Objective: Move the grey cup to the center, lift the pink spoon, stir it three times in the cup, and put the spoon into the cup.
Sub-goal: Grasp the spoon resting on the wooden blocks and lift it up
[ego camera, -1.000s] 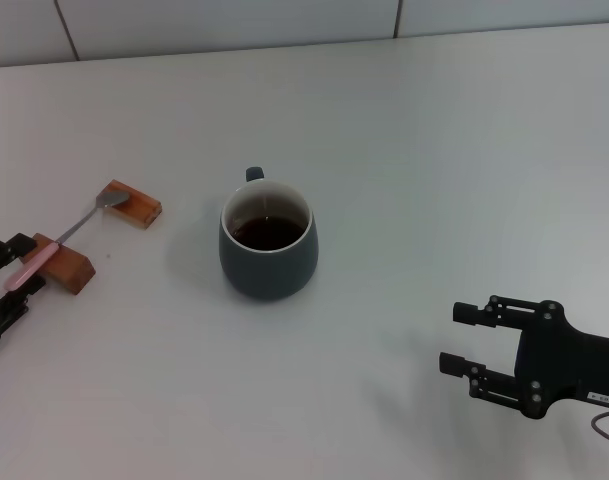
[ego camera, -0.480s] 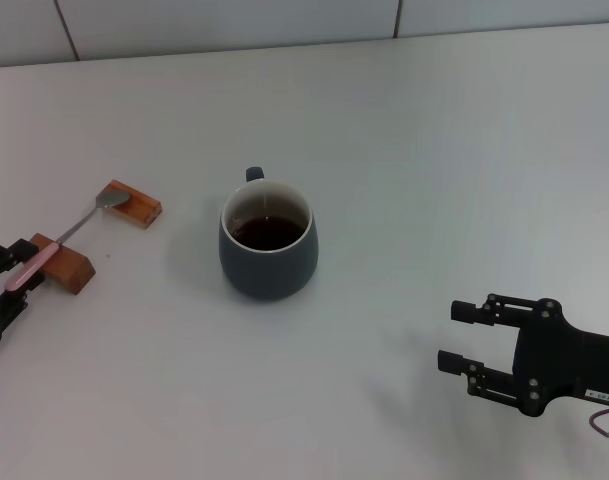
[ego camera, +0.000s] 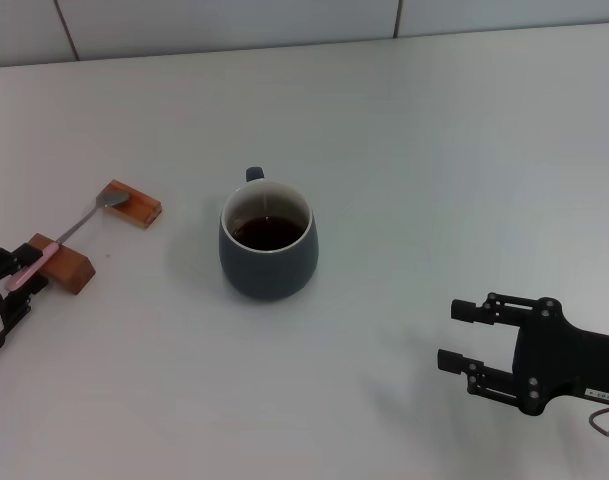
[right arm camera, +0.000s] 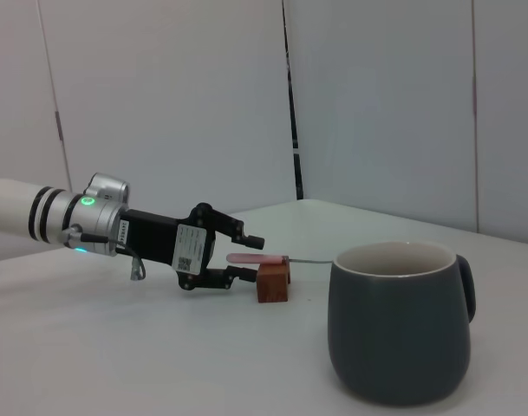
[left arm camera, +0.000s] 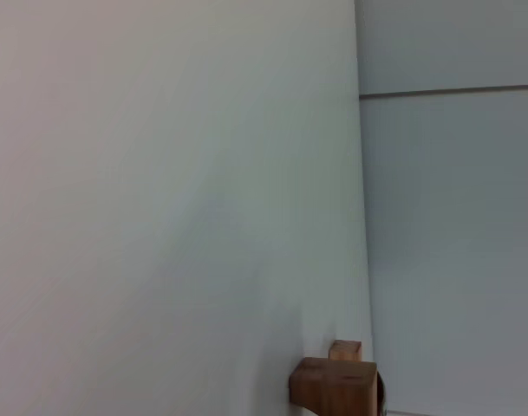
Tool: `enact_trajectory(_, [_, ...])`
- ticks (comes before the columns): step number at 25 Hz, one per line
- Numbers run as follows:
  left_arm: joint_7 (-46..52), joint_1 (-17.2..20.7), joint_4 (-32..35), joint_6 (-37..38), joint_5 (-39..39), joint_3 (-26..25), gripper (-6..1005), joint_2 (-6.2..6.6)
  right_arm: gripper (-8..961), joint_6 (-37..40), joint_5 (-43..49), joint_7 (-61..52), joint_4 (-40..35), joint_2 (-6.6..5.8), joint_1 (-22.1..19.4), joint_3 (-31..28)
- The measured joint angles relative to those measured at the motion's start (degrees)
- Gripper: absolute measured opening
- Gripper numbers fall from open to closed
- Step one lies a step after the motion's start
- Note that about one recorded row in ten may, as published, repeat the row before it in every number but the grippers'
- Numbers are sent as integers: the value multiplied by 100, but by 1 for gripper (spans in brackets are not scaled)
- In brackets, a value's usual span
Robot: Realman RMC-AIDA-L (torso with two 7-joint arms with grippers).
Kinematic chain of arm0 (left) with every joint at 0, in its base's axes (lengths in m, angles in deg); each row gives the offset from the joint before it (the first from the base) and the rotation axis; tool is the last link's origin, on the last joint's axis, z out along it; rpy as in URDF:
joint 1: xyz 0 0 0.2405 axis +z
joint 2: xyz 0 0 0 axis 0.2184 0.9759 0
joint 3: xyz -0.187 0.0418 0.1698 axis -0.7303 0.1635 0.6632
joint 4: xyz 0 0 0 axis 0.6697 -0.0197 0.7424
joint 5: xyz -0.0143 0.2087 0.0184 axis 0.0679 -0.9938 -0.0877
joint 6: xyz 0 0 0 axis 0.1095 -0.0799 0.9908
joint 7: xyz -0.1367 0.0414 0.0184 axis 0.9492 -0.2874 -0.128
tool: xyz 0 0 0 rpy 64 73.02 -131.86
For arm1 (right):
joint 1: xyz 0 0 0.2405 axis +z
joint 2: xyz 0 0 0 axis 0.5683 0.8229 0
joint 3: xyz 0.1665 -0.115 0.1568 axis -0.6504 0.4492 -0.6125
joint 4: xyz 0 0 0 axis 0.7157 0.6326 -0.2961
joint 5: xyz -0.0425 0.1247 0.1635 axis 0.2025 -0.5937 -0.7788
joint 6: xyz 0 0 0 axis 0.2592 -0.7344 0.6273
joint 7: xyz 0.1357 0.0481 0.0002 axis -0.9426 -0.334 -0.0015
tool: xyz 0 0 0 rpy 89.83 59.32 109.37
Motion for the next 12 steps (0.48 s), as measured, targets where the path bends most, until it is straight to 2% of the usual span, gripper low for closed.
enact_trajectory(8, [-31,9,-4,-35,2,-1,367,0,602,-11,0,1,15,0,11,14])
enact_trajectory(12, [-40,3,-6,-35,6,-3,231,0,602,-43,0,1,24,0,13,29])
